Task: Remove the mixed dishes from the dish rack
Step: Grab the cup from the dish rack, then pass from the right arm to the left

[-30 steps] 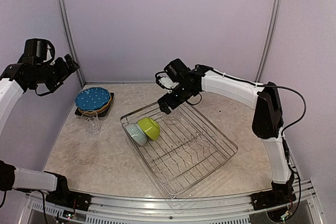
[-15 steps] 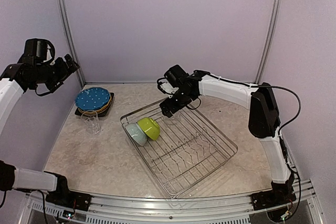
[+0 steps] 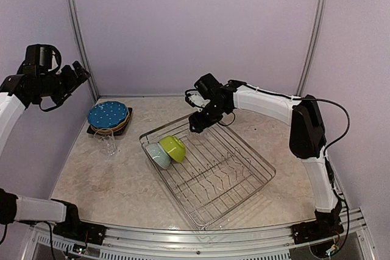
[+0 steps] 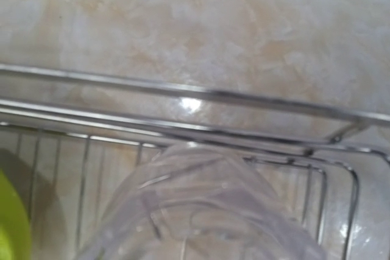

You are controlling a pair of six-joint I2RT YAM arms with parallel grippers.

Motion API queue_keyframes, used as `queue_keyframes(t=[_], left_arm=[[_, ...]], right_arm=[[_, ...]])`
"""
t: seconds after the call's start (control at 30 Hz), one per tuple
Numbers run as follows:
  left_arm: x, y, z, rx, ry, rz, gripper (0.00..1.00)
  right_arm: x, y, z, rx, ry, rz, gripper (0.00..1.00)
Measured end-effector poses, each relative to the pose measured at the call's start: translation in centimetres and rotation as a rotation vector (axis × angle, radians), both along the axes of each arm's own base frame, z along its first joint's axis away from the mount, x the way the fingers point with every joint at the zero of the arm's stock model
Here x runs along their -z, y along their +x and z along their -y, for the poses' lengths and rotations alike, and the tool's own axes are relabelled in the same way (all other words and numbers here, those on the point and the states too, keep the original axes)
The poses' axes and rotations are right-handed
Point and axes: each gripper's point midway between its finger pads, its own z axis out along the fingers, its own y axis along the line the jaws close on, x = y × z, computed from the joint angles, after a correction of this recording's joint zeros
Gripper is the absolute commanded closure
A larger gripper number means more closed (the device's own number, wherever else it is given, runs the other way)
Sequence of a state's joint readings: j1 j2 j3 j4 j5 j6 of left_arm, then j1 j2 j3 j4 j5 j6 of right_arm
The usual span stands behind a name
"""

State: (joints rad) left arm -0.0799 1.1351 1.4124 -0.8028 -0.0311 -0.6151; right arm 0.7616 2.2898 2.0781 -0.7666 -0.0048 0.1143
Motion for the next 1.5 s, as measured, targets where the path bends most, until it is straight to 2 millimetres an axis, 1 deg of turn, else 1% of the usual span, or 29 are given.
queue_keyframes(t=[0.1,0.2,0.3,0.43,0.53,0.67,0.8,0.93,1.03,1.07,1.1,1.17,1.3,1.4,1.5], left_arm=[[-0.5,-0.1,-0.1,0.002,0.009,0.020,0.01],[-0.7,-0.1,-0.1,0.006,0.018,0.038,0.01],[-0.8,-0.2,0.3,0.018,0.030,0.051,0.01],[-1.0,-0.2,1.1,0.050,0.067,0.071,0.01],[-1.4,-0.2,2.5,0.103,0.117,0.119,0.01],[-2.5,-0.8,5.8,0.234,0.197,0.222,0.01],[-4.9,-1.5,9.4,0.378,0.298,0.358,0.01],[-6.6,-2.3,12.7,0.519,0.421,0.459,0.01],[-8.2,-3.2,16.1,0.631,0.504,0.546,0.01],[-8.4,-3.5,17.1,0.661,0.530,0.569,0.01],[-8.7,-3.9,18.4,0.697,0.562,0.597,0.01],[-9.0,-4.9,21.4,0.781,0.622,0.650,0.01],[-8.7,-6.1,26.6,0.915,0.749,0.724,0.03],[-7.6,-6.5,29.0,0.984,0.835,0.752,0.05],[-6.9,-7.0,30.4,1.031,0.886,0.769,0.05]], right_arm=[[-0.8,-0.3,-0.1,-0.004,0.019,-0.007,0.51],[-2.9,-0.8,0.1,-0.008,0.045,0.003,0.52],[-5.8,-1.3,0.3,-0.014,0.081,0.027,0.53],[-10.5,-2.1,0.9,-0.024,0.151,0.065,0.55],[-13.7,-2.8,1.3,-0.036,0.219,0.079,0.56],[-17.9,-3.4,2.6,-0.050,0.326,0.082,0.57],[-22.1,-3.9,4.8,-0.044,0.443,0.080,0.56],[-25.4,-5.4,6.9,-0.057,0.550,0.063,0.56],[-27.5,-7.3,7.8,-0.090,0.634,0.035,0.55],[-28.0,-7.9,7.8,-0.107,0.657,0.022,0.55],[-28.4,-8.9,7.7,-0.134,0.689,-0.001,0.55],[-28.8,-10.4,7.3,-0.183,0.739,-0.054,0.55],[-28.2,-12.5,6.5,-0.248,0.824,-0.185,0.55],[-27.7,-13.5,6.1,-0.273,0.882,-0.281,0.55],[-27.9,-14.7,6.0,-0.297,0.939,-0.356,0.56]])
